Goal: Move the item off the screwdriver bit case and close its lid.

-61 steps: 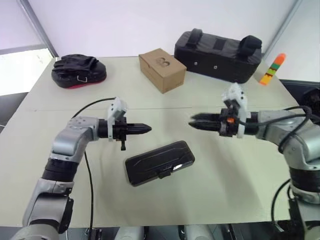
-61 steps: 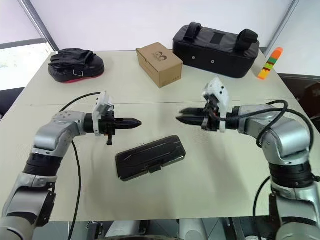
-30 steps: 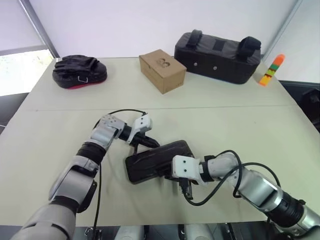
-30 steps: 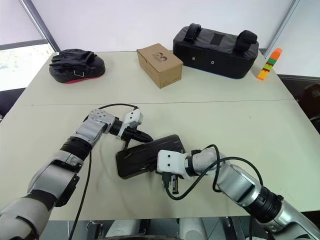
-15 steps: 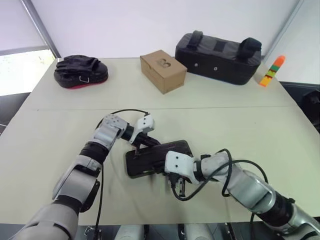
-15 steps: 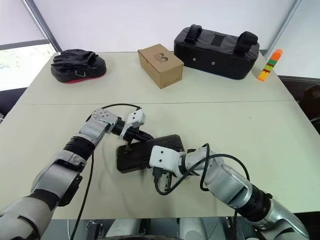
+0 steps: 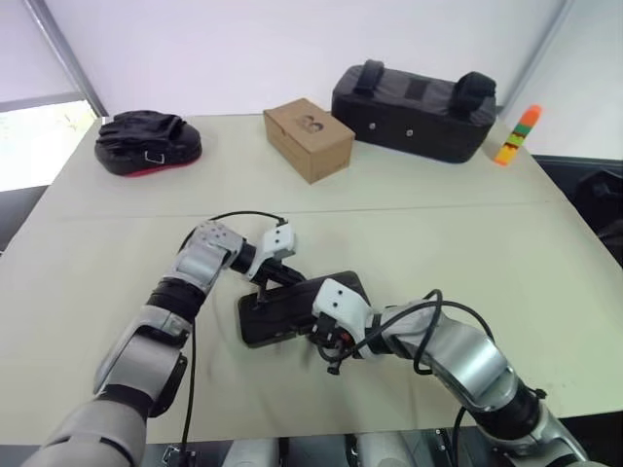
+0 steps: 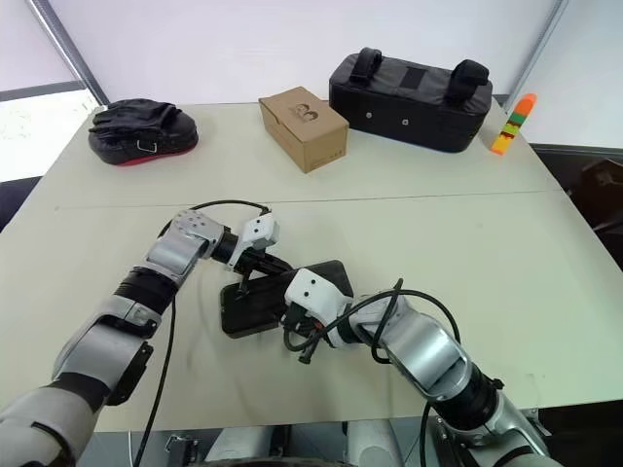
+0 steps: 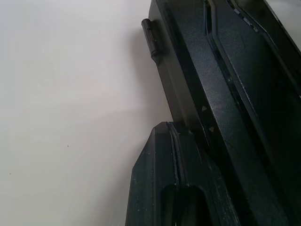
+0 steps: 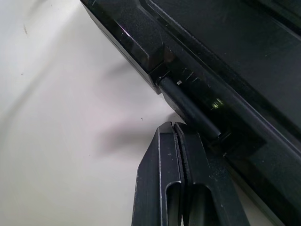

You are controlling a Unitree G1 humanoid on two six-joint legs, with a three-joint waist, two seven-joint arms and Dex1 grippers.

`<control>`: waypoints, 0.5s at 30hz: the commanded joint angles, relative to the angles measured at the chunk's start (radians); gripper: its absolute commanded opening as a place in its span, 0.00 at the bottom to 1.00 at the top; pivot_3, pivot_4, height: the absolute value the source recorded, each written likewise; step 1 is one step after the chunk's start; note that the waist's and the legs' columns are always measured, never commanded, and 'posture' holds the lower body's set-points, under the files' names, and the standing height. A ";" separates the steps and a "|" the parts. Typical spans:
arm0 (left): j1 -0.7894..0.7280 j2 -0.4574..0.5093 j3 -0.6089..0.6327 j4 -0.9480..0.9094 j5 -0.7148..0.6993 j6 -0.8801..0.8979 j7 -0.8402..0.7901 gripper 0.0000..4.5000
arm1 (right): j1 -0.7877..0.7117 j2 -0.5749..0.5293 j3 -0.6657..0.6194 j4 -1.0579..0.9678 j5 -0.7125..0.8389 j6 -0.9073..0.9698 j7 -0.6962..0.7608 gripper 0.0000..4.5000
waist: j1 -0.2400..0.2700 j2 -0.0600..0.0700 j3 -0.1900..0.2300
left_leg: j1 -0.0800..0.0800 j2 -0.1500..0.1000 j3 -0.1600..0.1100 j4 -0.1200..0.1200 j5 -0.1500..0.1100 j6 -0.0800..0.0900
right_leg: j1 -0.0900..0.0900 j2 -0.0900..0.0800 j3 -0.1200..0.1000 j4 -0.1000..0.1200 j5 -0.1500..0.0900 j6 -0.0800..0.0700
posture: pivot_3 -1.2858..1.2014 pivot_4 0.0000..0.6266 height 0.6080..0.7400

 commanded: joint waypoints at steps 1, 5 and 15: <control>-0.020 -0.058 0.001 0.135 0.025 -0.107 0.084 0.00 | 0.003 -0.088 -0.086 -0.091 0.049 -0.007 0.020 0.01 | 0.020 0.000 0.000 | -0.001 -0.001 -0.001 0.002 0.000 0.000 | 0.001 -0.001 -0.001 -0.001 0.000 0.000 | 0.52 0.24 1.00; -0.081 -0.073 0.103 0.211 -0.035 -0.148 0.136 0.00 | 0.077 -0.164 -0.268 -0.208 0.241 0.054 0.158 0.01 | 0.022 0.000 0.000 | -0.003 -0.001 -0.002 0.010 -0.003 0.005 | 0.005 -0.001 -0.003 -0.002 0.000 0.001 | 0.52 0.24 1.00; 0.028 0.043 0.381 -0.179 -0.271 0.122 0.280 0.00 | 0.091 -0.140 -0.823 0.012 0.497 -0.001 0.230 0.01 | -0.005 -0.002 0.001 | -0.005 0.001 0.000 0.011 -0.004 0.007 | 0.000 0.000 -0.001 0.000 0.000 0.003 | 0.52 0.24 1.00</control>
